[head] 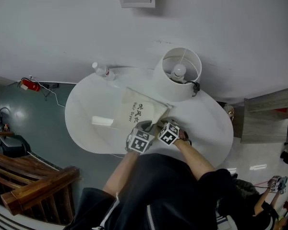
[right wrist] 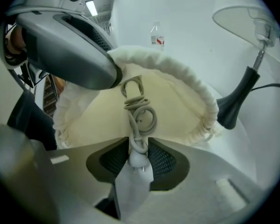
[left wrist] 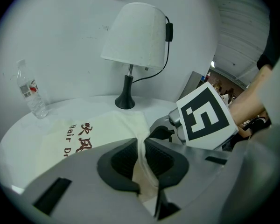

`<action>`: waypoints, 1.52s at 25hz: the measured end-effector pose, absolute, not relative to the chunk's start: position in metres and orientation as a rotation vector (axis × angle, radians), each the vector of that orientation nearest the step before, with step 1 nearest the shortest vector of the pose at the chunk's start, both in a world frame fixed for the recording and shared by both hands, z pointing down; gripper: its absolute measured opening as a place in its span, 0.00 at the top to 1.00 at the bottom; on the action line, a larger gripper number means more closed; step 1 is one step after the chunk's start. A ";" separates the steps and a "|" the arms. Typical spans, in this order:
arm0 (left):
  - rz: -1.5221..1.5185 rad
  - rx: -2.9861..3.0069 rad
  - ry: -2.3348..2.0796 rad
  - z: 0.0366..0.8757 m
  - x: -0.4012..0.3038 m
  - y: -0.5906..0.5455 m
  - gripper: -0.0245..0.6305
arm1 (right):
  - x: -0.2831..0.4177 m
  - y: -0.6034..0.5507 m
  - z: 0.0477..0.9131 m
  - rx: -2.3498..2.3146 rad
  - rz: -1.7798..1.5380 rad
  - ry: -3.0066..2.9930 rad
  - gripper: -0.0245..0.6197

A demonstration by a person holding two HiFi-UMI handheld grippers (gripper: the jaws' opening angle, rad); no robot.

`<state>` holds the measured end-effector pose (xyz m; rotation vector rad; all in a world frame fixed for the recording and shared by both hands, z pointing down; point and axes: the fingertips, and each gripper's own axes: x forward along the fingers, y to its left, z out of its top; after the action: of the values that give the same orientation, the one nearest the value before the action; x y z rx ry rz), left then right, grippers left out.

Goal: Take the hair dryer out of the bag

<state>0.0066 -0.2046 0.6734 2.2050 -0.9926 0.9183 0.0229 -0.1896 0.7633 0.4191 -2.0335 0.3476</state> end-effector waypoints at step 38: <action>0.961 2.201 -0.966 0.683 0.012 -0.203 0.89 | 0.090 -0.167 0.762 0.466 0.394 -1.976 0.77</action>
<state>0.0121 -0.2028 0.6833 2.2008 -0.9663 0.9610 0.0901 -0.1671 0.7620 0.4658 -1.9760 0.3940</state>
